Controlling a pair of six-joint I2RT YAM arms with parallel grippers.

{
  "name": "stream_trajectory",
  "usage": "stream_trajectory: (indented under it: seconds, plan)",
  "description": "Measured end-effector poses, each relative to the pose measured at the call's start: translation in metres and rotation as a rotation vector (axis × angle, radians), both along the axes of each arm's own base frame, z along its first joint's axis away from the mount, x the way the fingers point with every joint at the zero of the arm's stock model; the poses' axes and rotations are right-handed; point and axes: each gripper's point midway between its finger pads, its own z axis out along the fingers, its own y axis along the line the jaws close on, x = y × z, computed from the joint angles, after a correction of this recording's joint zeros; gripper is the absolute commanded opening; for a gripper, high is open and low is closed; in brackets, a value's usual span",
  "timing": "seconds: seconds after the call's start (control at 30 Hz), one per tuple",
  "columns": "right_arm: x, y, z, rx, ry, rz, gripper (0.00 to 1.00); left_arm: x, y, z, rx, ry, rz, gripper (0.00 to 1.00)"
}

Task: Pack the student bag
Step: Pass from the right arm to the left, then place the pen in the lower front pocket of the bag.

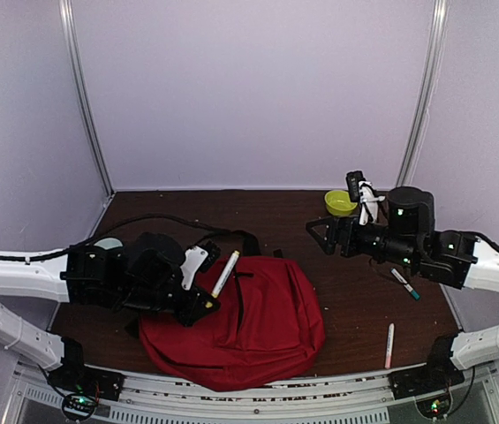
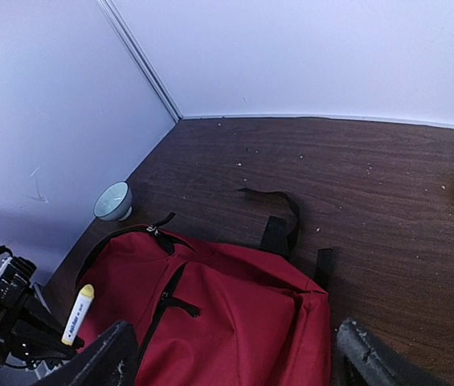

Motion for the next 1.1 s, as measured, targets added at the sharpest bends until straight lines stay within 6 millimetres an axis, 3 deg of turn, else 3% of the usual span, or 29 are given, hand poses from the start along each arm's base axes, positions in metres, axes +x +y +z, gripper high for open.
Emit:
stream_trajectory:
  seconds: [0.2, 0.37, 0.73, 0.97, 1.1]
  plan:
    - [0.002, -0.003, -0.008, -0.017, 0.020, -0.011, 0.85, -0.009, -0.013, -0.017, 0.091, 0.098, -0.048, 0.00]
    - [0.002, -0.006, -0.017, -0.028, 0.036, -0.016, 0.85, -0.020, 0.003, -0.039, 0.165, 0.164, -0.049, 0.00]
    - [0.003, -0.008, -0.022, -0.027, 0.054, -0.022, 0.85, -0.042, 0.032, -0.062, 0.267, 0.252, -0.083, 0.00]
    - [0.003, -0.007, -0.022, -0.026, 0.057, -0.020, 0.85, -0.045, 0.034, -0.082, 0.346, 0.292, -0.096, 0.00]
    - [0.003, -0.008, -0.022, -0.025, 0.058, -0.023, 0.85, -0.042, 0.024, -0.081, 0.353, 0.288, -0.111, 0.00]
